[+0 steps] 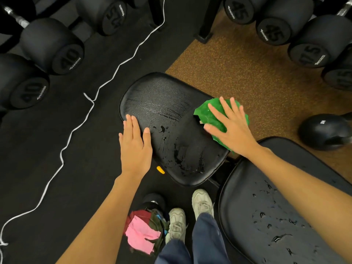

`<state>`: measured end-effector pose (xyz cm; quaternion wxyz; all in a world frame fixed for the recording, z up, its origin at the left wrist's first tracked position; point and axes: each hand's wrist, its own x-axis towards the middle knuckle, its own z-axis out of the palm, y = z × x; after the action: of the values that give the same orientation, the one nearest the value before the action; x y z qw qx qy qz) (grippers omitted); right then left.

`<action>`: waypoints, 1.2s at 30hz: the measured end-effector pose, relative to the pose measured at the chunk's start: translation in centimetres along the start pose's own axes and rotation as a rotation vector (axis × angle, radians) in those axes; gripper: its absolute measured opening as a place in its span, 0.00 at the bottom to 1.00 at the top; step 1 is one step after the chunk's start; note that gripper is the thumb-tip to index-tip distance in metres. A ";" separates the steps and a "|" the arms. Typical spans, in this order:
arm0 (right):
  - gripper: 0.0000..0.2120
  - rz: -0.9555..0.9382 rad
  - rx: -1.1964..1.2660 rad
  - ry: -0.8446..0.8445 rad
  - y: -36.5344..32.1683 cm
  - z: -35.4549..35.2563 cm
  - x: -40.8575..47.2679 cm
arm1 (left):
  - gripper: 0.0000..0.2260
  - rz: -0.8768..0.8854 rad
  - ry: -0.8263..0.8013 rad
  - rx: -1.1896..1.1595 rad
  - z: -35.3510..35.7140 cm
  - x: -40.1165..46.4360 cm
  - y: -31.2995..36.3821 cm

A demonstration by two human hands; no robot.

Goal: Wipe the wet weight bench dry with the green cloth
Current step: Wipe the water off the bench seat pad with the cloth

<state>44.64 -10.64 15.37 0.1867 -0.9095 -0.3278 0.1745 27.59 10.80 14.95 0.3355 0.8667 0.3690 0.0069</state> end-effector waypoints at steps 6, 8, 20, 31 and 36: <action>0.24 0.124 -0.119 0.109 -1.5 1.8 -1.0 | 0.25 0.006 -0.018 -0.015 -0.2 0.1 -0.3; 0.24 0.072 -0.198 0.127 -2.3 2.9 -2.5 | 0.25 0.011 -0.027 -0.016 -0.3 0.1 -0.4; 0.20 -0.214 -0.109 0.179 -8.4 8.2 -7.8 | 0.25 0.012 -0.032 0.052 -0.1 0.2 -0.4; 0.21 -0.857 -0.431 -0.056 -4.0 6.2 -7.3 | 0.25 0.042 -0.040 0.107 -0.5 0.3 -1.2; 0.21 -0.571 -0.415 -0.014 -0.8 3.8 -4.6 | 0.25 0.069 -0.034 0.108 -0.4 0.3 -1.6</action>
<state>39.21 -12.28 13.34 0.0368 -0.7986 -0.5985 0.0513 26.68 11.98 14.28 0.2939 0.8958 0.3331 -0.0165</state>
